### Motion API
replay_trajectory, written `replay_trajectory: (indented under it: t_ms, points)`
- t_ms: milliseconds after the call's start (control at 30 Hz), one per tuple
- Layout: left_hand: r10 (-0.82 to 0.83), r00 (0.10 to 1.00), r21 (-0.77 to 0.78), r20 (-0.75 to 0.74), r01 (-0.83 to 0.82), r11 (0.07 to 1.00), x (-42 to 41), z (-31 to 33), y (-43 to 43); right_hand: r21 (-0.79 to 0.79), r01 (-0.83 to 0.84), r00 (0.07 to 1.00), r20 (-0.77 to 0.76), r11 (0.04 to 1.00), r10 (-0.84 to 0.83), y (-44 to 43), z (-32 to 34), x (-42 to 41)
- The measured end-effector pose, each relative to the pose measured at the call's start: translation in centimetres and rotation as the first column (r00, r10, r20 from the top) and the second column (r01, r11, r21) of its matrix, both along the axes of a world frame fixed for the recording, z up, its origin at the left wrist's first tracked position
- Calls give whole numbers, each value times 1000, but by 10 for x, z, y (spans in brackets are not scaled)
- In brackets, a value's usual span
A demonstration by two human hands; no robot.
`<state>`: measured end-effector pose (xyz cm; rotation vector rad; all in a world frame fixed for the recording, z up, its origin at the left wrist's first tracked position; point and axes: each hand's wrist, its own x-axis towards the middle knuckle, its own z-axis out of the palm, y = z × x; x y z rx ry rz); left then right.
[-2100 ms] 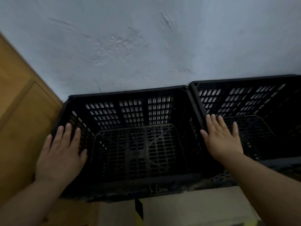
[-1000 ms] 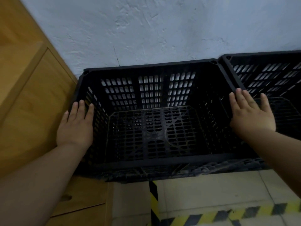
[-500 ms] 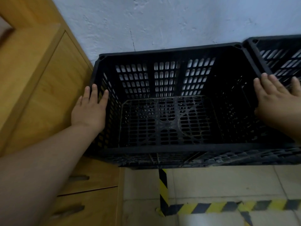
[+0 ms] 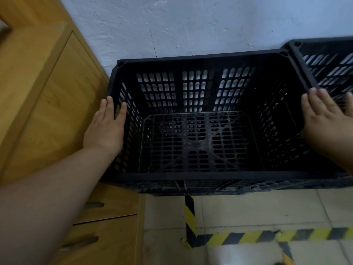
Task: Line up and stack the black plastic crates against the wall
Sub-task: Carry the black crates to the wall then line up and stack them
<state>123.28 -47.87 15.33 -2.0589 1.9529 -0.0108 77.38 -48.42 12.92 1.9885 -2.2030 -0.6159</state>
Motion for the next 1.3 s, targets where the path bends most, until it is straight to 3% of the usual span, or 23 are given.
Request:
replay_trajectory:
  t_ms: [267, 433, 700, 1000, 1300]
  points:
    - [64, 996, -30, 69, -62, 998, 3, -2, -2, 27, 7, 997, -79, 1000, -5, 5, 15, 13]
    - [6, 996, -66, 90, 0, 998, 10, -8, 1, 5, -12, 990, -140, 1000, 13, 11, 14, 20]
    - [68, 993, -32, 94, -66, 997, 34, -1, -9, -52, -56, 994, -100, 997, 50, 2, 10, 42]
    - [75, 977, -87, 200, -58, 995, 37, -7, -47, -23, -17, 987, -158, 1000, 13, -33, 12, 45]
    - [33, 952, -55, 306, -17, 998, 30, -7, -49, -38, -95, 967, -242, 995, 83, -39, 8, 37]
